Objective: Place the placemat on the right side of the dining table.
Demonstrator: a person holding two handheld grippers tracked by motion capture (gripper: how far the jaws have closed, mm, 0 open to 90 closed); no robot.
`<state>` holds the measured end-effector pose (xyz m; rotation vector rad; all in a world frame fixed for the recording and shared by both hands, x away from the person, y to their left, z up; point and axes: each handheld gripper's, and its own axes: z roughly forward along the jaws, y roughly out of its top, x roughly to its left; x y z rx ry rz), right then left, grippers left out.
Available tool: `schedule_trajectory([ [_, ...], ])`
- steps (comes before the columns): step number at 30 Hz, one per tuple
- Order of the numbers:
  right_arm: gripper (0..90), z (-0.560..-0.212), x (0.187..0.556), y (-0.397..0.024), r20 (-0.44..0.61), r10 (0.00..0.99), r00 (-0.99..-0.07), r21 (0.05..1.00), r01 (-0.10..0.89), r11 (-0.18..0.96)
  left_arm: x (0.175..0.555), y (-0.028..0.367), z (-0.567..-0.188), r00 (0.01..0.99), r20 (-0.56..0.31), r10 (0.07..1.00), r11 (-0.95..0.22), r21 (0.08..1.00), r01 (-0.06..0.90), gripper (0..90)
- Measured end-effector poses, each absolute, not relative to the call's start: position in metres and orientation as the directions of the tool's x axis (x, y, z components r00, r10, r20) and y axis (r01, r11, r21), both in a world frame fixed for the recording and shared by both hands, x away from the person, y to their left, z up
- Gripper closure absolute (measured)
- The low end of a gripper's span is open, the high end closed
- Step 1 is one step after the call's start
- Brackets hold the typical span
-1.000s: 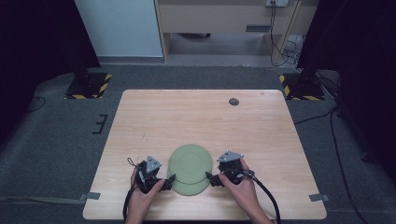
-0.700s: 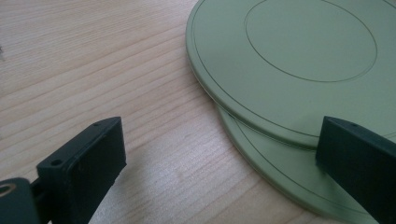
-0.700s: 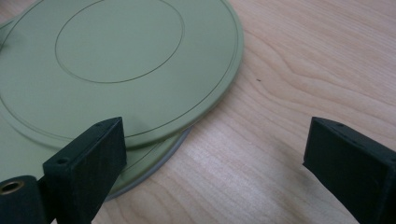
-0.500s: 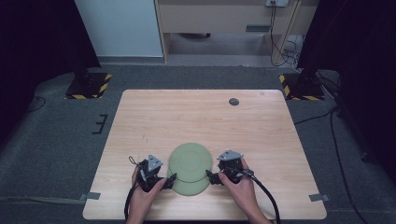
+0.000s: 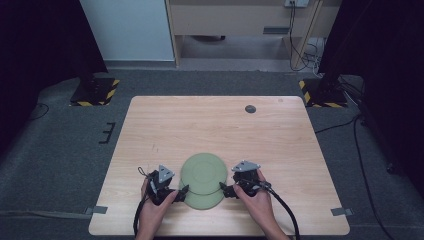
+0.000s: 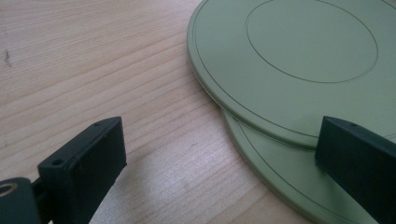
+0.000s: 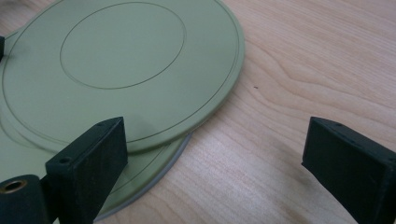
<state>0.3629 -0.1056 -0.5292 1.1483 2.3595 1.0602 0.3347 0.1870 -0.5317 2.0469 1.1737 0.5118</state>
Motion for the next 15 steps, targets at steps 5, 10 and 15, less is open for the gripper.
schedule_trajectory([
  [5,8.8,-0.5286,0.3626,-0.1053,0.037,0.777,-0.629,0.737,0.542,0.404,0.3329,0.1875,-0.5316,0.507,-0.015,0.862,-0.327,0.748,0.577,3.5],
  [10,9.2,-0.5265,0.3579,-0.1020,0.061,0.759,-0.648,0.745,0.535,0.398,0.3328,0.1867,-0.5314,0.504,-0.009,0.864,-0.330,0.745,0.579,3.7],
  [15,8.3,-0.5278,0.3593,-0.0986,0.051,0.763,-0.645,0.747,0.531,0.399,0.3357,0.1864,-0.5316,0.502,-0.016,0.865,-0.323,0.747,0.581,1.3],
])
